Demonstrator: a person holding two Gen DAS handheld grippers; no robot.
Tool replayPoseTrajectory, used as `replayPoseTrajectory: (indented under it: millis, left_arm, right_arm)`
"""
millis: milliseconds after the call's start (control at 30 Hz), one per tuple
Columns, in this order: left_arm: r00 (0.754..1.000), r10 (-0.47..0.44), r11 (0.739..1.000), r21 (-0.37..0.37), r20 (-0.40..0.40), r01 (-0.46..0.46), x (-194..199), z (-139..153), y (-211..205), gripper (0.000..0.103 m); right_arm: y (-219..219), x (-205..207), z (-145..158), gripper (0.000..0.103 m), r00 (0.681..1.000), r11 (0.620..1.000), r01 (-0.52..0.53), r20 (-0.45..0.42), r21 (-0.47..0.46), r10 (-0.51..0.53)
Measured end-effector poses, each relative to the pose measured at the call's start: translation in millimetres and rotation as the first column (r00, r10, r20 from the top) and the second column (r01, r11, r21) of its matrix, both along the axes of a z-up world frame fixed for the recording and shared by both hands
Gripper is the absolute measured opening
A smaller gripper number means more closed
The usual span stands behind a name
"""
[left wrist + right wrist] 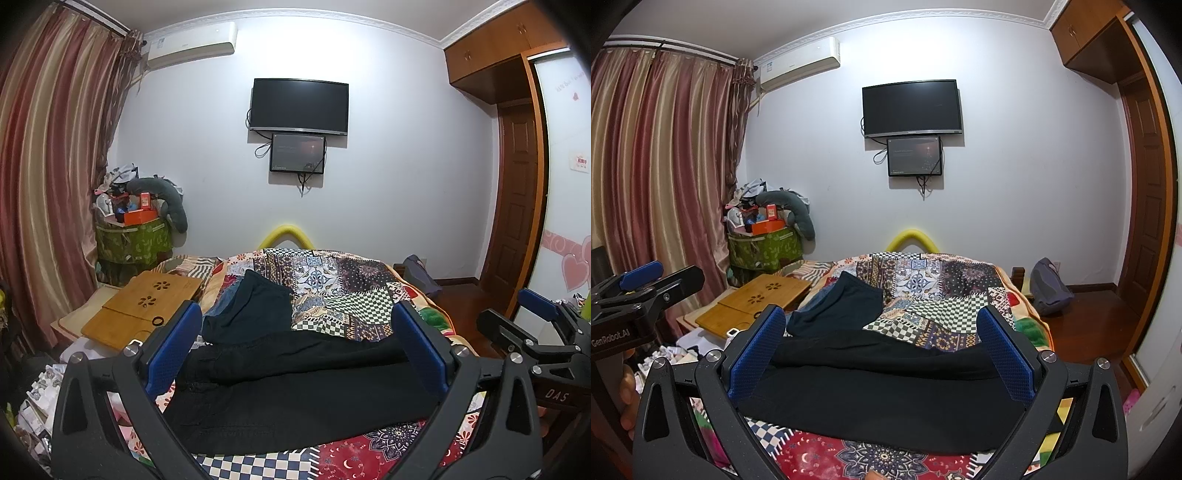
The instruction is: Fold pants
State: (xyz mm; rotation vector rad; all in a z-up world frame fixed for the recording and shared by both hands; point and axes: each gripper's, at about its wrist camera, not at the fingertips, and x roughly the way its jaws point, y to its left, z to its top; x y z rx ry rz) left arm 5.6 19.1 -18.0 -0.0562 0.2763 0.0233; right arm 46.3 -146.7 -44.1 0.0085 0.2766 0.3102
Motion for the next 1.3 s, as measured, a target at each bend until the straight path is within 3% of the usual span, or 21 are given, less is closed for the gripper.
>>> replayPoseTrajectory:
  millis: [967, 1300]
  left_arm:
    - [1.0, 0.009, 1.0, -0.001, -0.001, -0.009, 0, 0, -4, 0.103]
    - [0.999, 0.012, 1.0, -0.012, -0.03, -0.013, 13, -7, 4, 0.103]
  right_arm:
    - [2, 2, -10, 0.103, 1.0, 1.0, 0.003, -0.004, -0.004, -0.003]
    - [0, 17, -16, 0.103, 0.999, 1.0, 0.01, -0.046, -0.002, -0.01]
